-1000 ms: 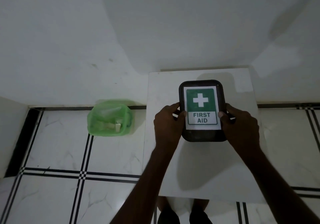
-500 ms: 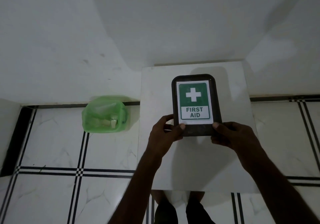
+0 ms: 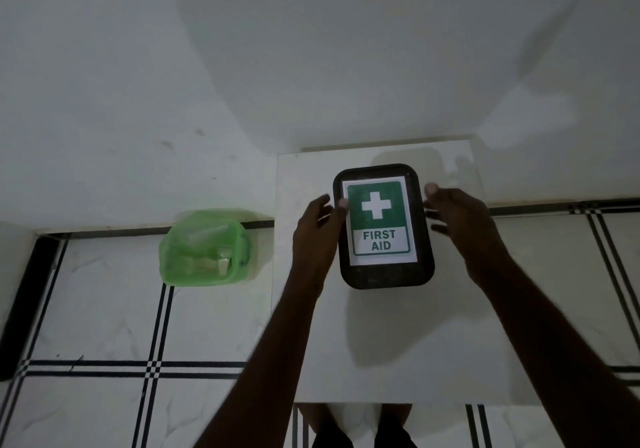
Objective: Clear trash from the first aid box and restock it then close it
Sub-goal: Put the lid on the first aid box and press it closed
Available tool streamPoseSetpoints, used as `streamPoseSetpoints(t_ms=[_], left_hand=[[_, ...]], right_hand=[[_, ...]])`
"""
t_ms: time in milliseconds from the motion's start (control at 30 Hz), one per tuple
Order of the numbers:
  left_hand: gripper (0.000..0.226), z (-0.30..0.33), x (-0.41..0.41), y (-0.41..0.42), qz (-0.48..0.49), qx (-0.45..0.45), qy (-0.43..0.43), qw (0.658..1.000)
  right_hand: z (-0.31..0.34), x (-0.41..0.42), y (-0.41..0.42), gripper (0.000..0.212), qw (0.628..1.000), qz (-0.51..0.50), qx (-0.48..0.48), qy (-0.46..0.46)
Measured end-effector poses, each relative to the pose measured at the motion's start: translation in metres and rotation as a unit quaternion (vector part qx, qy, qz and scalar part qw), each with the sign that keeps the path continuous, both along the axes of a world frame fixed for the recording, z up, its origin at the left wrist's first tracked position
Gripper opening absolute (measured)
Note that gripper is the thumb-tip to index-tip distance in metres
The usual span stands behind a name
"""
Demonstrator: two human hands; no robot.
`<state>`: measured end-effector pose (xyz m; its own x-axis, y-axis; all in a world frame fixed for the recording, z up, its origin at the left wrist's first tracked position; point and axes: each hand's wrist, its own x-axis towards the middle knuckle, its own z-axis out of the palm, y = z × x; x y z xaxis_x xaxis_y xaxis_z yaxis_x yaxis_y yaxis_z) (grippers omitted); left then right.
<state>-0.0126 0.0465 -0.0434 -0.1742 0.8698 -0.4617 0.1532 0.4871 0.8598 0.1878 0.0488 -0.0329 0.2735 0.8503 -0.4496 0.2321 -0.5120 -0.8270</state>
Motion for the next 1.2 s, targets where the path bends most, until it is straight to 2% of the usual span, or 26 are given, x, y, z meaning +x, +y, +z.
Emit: streamPoseSetpoints(t_ms=[100, 167, 267, 367, 600, 700, 767, 833, 900, 1000, 1200], left_hand=[[0.037, 0.003, 0.013, 0.035, 0.046, -0.002, -0.058, 0.997], [0.039, -0.003, 0.020, 0.046, 0.062, -0.005, -0.081, 0.995], [0.029, -0.014, 0.023, 0.050, 0.070, 0.023, -0.096, 0.993], [0.024, -0.023, 0.023, 0.052, 0.066, 0.052, -0.088, 0.993], [0.029, -0.024, 0.022, 0.054, 0.062, 0.072, -0.036, 0.995], [0.033, -0.021, 0.021, 0.054, 0.021, 0.086, 0.025, 0.996], [0.038, -0.016, 0.019, 0.049, -0.019, 0.101, 0.090, 0.991], [0.045, -0.015, 0.018, 0.036, -0.060, 0.144, 0.160, 0.975], [0.053, -0.018, 0.023, 0.017, -0.116, 0.181, 0.219, 0.952], [0.062, -0.026, 0.030, -0.005, -0.171, 0.209, 0.249, 0.930], [0.065, -0.034, 0.031, -0.006, -0.153, 0.226, 0.245, 0.931]], right_hand=[[-0.004, -0.019, 0.040, 0.045, 0.995, -0.044, -0.033, 0.084], [-0.010, -0.028, 0.052, 0.047, 0.992, -0.061, -0.065, 0.091], [-0.019, -0.029, 0.056, 0.048, 0.988, -0.076, -0.085, 0.103], [-0.023, -0.028, 0.058, 0.046, 0.986, -0.087, -0.082, 0.117], [-0.022, -0.031, 0.058, 0.040, 0.990, -0.097, -0.040, 0.099], [-0.023, -0.031, 0.055, 0.040, 0.997, -0.063, 0.003, 0.053], [-0.027, -0.028, 0.046, 0.041, 0.998, -0.020, 0.038, -0.041], [-0.029, -0.029, 0.027, 0.035, 0.986, 0.028, 0.096, -0.134], [-0.036, -0.032, 0.004, 0.039, 0.972, 0.071, 0.140, -0.175], [-0.046, -0.037, -0.013, 0.053, 0.966, 0.097, 0.157, -0.181], [-0.051, -0.039, -0.014, 0.065, 0.956, 0.092, 0.168, -0.222]])
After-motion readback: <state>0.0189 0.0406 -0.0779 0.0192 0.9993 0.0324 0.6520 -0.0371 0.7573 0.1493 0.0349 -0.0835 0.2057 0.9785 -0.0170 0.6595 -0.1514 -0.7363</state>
